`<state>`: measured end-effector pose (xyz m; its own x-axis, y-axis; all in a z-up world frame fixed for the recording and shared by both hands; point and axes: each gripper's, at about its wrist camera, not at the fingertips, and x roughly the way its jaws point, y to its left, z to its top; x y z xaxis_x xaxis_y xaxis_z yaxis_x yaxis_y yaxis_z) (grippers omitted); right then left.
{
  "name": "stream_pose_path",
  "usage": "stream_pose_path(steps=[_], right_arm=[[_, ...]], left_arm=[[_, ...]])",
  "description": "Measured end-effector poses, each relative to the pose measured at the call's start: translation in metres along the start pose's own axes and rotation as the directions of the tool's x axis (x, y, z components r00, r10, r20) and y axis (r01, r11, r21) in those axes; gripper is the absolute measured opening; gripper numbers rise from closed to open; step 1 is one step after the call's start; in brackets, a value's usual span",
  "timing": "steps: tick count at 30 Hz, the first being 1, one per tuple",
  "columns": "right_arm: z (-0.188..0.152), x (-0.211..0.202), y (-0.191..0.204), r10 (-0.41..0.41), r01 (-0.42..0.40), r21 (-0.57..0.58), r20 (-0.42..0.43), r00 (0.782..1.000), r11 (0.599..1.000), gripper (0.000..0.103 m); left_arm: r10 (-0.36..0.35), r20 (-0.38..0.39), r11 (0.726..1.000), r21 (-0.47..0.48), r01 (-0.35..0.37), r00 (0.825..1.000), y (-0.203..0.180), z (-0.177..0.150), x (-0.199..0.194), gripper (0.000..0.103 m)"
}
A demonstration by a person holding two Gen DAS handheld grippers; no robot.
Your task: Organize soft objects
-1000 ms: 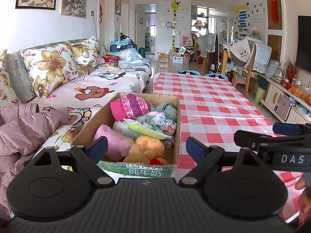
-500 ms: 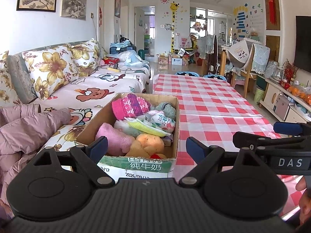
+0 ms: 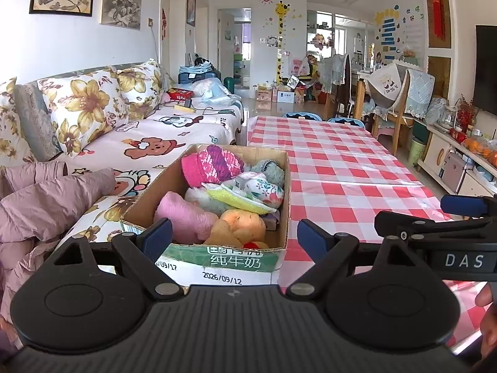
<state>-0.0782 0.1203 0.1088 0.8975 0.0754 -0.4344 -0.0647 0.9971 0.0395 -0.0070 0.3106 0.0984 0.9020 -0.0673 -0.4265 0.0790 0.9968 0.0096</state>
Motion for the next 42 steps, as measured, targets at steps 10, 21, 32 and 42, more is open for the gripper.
stream_pose_path(steps=[10,21,32,42], right_arm=[[-0.001,0.002,0.000,-0.002,0.002,0.002,-0.006,1.000,1.000,0.100],[-0.003,0.005,-0.001,-0.008,0.007,-0.004,-0.009,1.000,1.000,0.100],[-0.004,0.007,-0.002,-0.007,0.007,0.000,-0.009,1.000,1.000,0.100],[-0.007,0.014,-0.006,-0.010,0.010,0.005,-0.013,1.000,1.000,0.100]], left_arm=[[0.011,-0.002,1.000,-0.001,-0.011,1.000,-0.002,-0.001,-0.002,0.103],[0.018,-0.007,1.000,-0.001,-0.018,1.000,-0.003,-0.001,-0.003,0.103],[0.022,-0.009,1.000,-0.004,-0.022,1.000,-0.005,-0.001,-0.002,0.103],[0.016,-0.020,1.000,-0.016,-0.016,1.000,-0.009,-0.001,0.003,0.103]])
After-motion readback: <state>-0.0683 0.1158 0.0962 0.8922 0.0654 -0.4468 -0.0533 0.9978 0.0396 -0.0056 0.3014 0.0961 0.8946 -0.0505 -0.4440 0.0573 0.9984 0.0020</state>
